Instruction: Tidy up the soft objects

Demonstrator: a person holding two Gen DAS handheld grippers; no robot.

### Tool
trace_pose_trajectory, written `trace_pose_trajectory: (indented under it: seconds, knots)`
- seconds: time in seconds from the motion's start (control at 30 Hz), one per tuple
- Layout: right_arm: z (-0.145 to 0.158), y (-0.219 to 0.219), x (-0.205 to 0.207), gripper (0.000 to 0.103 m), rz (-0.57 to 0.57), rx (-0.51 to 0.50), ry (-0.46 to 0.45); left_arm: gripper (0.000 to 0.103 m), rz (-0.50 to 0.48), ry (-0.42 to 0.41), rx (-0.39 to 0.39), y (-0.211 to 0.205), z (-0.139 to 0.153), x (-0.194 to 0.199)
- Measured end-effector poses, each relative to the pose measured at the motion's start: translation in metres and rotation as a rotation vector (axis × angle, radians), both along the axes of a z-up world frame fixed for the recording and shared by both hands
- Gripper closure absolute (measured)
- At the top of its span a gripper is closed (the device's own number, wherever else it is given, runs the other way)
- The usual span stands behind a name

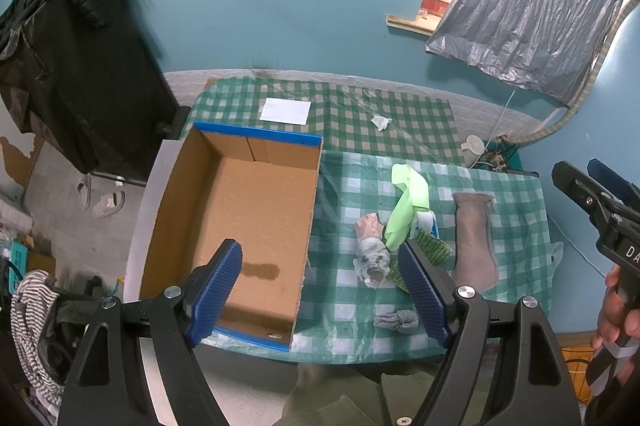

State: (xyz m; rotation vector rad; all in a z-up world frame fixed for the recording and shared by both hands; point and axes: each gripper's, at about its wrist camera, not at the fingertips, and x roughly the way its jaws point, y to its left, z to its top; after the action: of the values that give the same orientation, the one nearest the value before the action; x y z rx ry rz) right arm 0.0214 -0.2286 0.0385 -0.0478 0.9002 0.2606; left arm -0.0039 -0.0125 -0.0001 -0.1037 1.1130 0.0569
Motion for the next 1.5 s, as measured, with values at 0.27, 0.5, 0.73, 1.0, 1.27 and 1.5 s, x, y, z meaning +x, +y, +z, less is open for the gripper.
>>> trace_pose_trajectory:
  seconds: [0.27, 0.5, 0.73, 1.0, 1.27, 1.5]
  knots:
    - [-0.005, -0.003, -0.002, 0.001, -0.002, 0.005, 0.014, 0.021, -0.001, 0.001, 0.000, 0.000, -0.001, -0.002]
    - [-0.007, -0.009, 0.004, 0.001, -0.003, 0.006, 0.031, 0.021, 0.001, 0.004, -0.002, -0.001, -0.001, -0.003]
    - [-0.018, -0.025, 0.014, 0.001, -0.023, 0.004, 0.068, 0.021, -0.005, 0.023, 0.016, -0.006, -0.013, -0.013]
    - [-0.048, -0.047, 0.026, 0.002, -0.032, -0.013, 0.153, 0.021, -0.023, 0.081, 0.012, -0.007, -0.029, -0.004]
    - [-0.091, -0.052, 0.027, 0.002, -0.008, -0.033, 0.238, 0.021, -0.071, 0.167, 0.009, -0.017, -0.054, 0.030]
    - [-0.132, -0.049, 0.020, 0.002, 0.029, -0.034, 0.322, 0.021, -0.140, 0.215, 0.035, -0.032, -0.075, 0.048]
